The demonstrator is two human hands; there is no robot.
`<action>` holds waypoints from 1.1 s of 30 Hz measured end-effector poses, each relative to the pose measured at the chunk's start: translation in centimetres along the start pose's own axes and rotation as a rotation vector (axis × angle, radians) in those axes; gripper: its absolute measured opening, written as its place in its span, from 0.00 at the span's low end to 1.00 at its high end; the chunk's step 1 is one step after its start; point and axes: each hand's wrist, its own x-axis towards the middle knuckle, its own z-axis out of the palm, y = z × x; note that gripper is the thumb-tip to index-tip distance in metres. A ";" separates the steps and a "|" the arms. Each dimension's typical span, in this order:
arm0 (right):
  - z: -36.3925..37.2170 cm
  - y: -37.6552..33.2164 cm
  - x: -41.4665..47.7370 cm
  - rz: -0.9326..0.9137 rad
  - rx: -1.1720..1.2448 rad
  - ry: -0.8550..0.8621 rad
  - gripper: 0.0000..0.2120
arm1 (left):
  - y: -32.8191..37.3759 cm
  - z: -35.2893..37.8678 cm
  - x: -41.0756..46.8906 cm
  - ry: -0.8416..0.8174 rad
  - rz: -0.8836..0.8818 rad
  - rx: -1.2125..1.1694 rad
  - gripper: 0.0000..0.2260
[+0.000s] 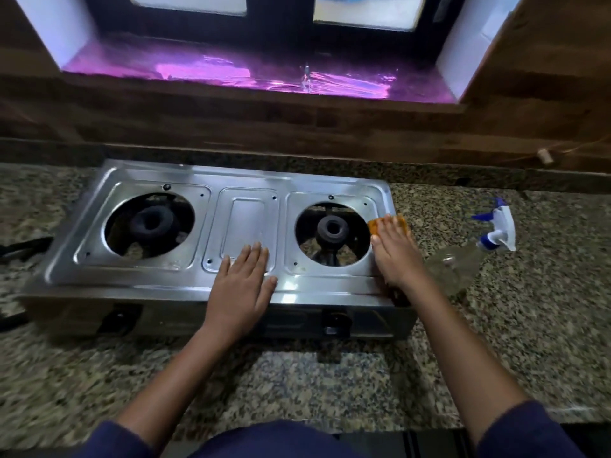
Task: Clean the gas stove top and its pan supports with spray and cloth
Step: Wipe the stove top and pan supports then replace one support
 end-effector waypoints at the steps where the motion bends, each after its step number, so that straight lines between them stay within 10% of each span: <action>1: 0.3 -0.1 -1.1 0.011 -0.007 0.018 0.26 | -0.2 0.0 0.0 -0.004 0.006 -0.013 0.32; 15: 7.0 -20.1 -6.0 -0.144 0.000 0.007 0.28 | -2.8 -5.9 0.3 -0.124 -0.293 -1.174 0.28; 23: 7.0 -23.5 -5.8 -0.192 0.110 -0.083 0.29 | -5.5 -6.7 1.3 -0.054 -0.184 -0.995 0.29; 33: 3.7 -7.4 -9.0 0.292 -0.043 0.041 0.29 | -1.1 -2.9 3.6 -0.149 -0.023 -0.411 0.26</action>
